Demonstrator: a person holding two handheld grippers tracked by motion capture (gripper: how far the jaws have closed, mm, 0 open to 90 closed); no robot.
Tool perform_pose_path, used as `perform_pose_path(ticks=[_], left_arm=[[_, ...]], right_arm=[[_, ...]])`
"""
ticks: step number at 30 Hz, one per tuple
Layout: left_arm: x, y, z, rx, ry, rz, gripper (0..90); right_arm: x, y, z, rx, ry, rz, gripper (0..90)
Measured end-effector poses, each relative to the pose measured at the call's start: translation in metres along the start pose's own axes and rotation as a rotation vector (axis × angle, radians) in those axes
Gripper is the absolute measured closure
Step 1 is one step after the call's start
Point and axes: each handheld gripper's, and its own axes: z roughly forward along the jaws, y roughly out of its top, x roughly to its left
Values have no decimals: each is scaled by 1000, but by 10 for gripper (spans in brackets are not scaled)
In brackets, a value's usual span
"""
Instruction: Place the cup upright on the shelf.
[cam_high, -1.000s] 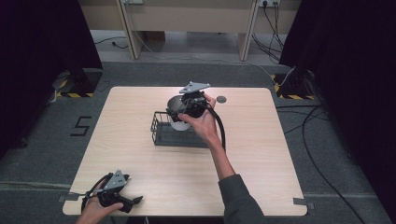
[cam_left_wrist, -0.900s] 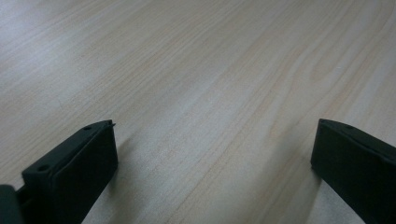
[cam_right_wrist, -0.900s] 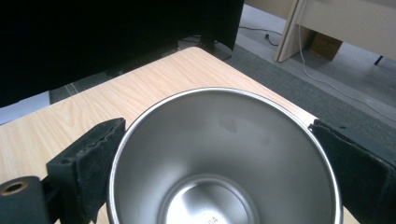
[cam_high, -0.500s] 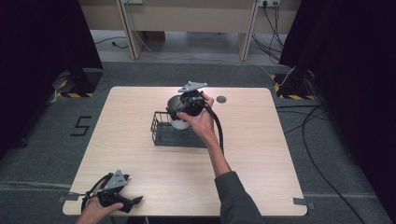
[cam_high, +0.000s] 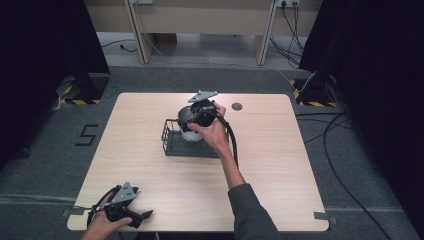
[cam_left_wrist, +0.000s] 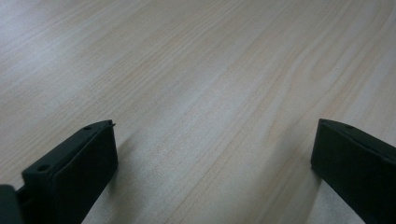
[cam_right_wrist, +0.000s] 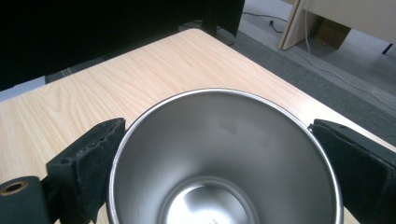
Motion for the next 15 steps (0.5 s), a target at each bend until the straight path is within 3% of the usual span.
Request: perform_pose_path(ticks=[7, 15], left_arm=[[0, 0, 0, 0, 0, 0, 0], [0, 0, 0, 1, 0, 0, 0]], right_arm=[[-5, -10, 3, 2, 25, 7, 63], [-9, -20, 10, 1, 66, -21, 63]])
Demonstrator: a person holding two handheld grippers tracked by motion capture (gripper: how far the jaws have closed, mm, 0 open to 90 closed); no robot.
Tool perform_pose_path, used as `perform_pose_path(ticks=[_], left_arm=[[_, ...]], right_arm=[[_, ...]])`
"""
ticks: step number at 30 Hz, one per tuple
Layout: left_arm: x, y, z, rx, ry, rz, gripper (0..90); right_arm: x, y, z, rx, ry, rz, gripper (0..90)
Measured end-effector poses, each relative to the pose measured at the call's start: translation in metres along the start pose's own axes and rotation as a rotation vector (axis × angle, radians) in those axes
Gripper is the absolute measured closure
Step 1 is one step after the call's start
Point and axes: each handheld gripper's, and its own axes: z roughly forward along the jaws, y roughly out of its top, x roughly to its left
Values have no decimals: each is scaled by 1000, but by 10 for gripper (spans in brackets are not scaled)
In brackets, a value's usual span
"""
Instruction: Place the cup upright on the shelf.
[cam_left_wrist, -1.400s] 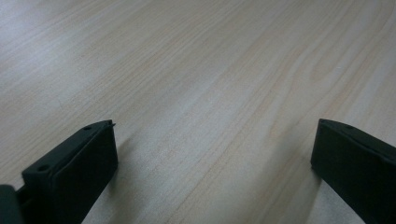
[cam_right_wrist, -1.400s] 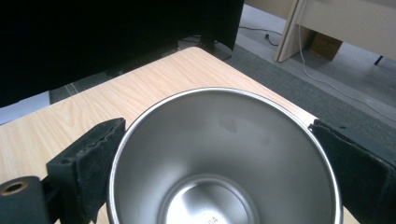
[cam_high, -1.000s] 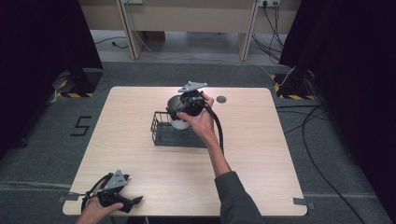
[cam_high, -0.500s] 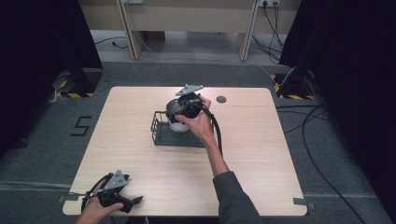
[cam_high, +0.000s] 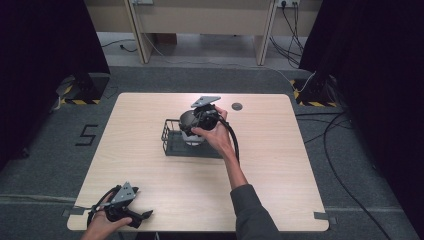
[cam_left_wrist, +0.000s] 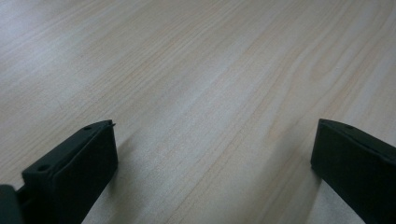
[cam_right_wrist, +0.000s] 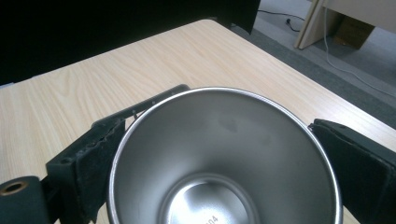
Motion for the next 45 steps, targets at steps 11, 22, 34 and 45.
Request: perform_pose_path(ticks=[11, 22, 34, 45], left_arm=[[0, 0, 0, -1, 0, -1, 0], [0, 0, 0, -1, 0, -1, 0], [0, 0, 0, -1, 1, 0, 0], [0, 0, 0, -1, 0, 0, 0]], right_arm=[[-5, -14, 3, -5, 23, 12, 62], [-2, -16, 4, -30, -1, 2, 58], [6, -7, -3, -73, -50, -14, 114], [14, 0, -29, -152, -55, -2, 150]])
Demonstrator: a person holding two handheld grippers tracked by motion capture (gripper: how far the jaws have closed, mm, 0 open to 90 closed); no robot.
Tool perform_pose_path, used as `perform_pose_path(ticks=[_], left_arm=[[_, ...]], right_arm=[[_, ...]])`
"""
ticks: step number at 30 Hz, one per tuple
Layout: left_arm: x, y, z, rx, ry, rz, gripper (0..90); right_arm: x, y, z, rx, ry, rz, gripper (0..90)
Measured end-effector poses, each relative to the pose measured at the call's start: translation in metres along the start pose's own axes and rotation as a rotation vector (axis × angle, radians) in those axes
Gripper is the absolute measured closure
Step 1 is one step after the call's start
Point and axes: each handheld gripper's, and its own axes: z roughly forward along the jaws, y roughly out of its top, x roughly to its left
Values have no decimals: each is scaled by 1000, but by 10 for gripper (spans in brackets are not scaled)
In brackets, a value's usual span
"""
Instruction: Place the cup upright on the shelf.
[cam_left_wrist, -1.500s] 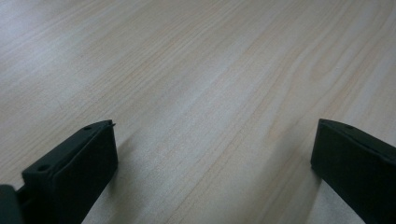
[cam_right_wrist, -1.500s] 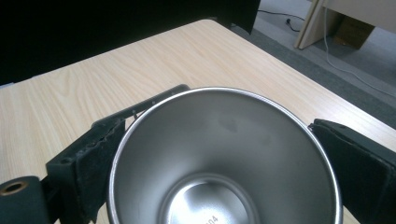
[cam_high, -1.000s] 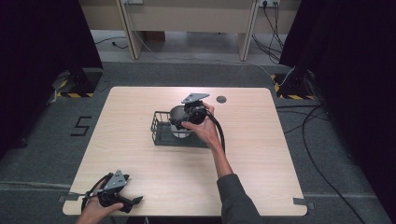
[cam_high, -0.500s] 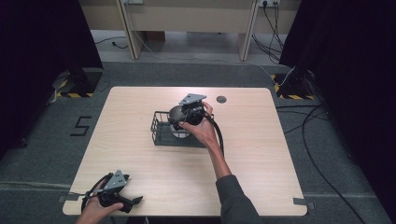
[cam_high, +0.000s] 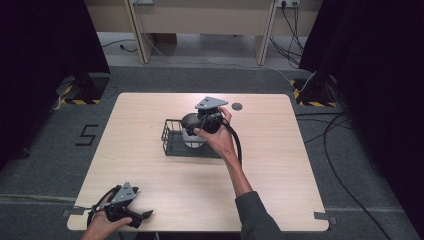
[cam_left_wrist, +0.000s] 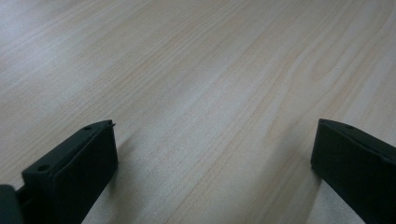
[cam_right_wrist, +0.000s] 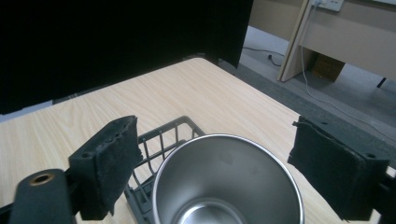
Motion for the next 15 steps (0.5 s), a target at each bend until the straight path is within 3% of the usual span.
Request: perform_pose_path(ticks=[15], left_arm=[[0, 0, 0, 0, 0, -1, 0]], right_arm=[[6, -21, -37, -47, -11, 54, 154]])
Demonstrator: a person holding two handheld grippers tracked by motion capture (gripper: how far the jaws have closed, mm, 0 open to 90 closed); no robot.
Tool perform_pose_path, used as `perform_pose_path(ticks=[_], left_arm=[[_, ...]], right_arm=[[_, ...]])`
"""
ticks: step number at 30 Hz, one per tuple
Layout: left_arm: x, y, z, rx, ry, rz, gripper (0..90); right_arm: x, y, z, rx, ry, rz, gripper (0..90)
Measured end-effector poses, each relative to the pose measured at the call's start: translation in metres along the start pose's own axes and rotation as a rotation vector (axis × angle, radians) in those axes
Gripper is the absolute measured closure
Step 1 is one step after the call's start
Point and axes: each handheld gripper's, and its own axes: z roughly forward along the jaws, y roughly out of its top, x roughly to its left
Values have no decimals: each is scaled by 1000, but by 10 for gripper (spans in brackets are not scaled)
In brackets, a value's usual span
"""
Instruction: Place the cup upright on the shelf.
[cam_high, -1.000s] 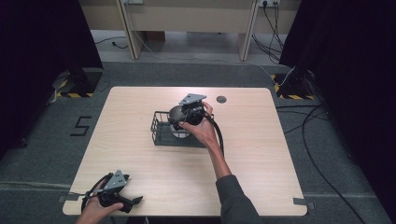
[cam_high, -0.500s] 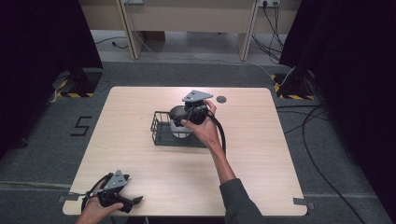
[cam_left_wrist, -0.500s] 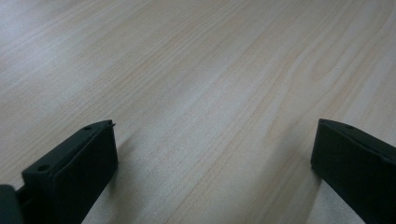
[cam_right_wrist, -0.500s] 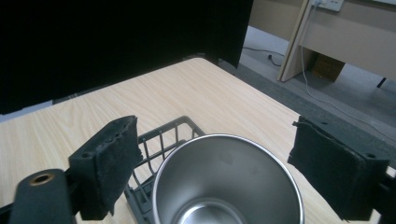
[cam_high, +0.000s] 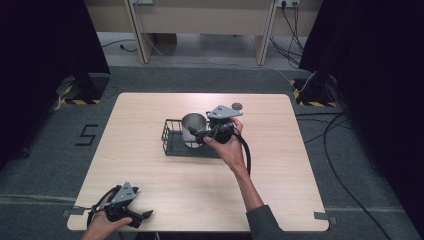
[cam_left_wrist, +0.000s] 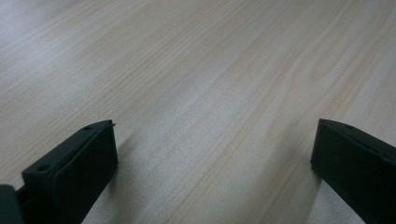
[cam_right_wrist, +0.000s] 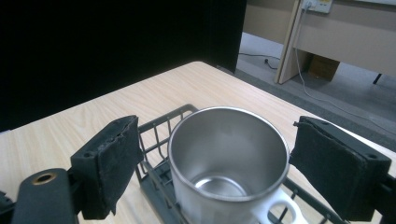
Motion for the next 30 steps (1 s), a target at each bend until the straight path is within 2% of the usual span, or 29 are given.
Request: perform_pose_path(ticks=[12, 23, 30], left_arm=[[0, 0, 0, -1, 1, 1, 0], [0, 0, 0, 0, 1, 2, 0], [0, 0, 0, 2, 2, 4, 0]], right_arm=[[10, -11, -29, -17, 5, 2, 155], [16, -29, -52, -27, 13, 16, 154], [18, -44, -64, -27, -4, 25, 155]])
